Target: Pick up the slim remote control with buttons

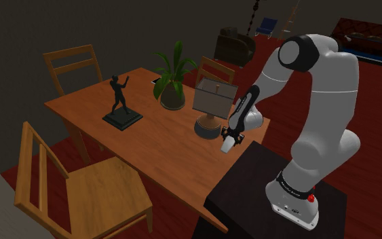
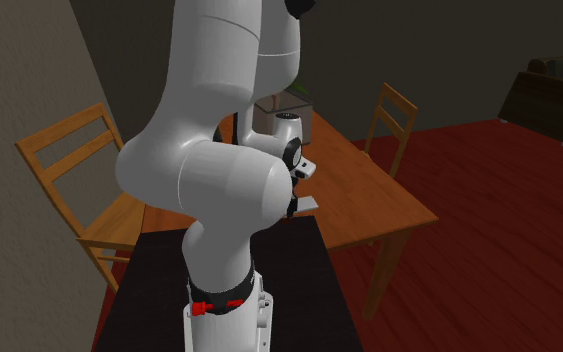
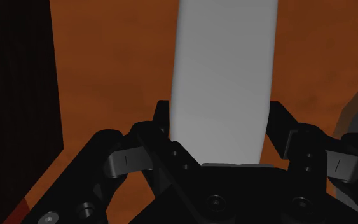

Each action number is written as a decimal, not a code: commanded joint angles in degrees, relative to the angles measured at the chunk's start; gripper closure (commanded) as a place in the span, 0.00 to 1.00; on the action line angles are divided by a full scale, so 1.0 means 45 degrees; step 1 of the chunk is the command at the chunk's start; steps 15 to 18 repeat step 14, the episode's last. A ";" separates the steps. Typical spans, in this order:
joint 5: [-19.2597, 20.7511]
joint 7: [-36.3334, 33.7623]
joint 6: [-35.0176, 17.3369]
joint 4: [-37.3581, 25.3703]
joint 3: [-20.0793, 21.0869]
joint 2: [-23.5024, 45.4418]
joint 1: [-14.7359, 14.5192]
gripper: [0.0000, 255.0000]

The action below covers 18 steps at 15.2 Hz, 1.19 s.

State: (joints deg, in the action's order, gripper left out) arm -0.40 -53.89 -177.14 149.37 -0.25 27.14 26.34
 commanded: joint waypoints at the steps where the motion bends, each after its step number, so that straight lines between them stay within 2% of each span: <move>1: 0.0005 0.0006 0.0286 0.0168 -0.0008 -0.0454 0.0001 1.00; 12: 0.0050 -0.0027 0.2193 0.0840 -0.0070 -0.3032 -0.0050 1.00; 18: 0.0052 -0.0029 0.2220 0.0847 -0.0070 -0.3067 -0.0050 1.00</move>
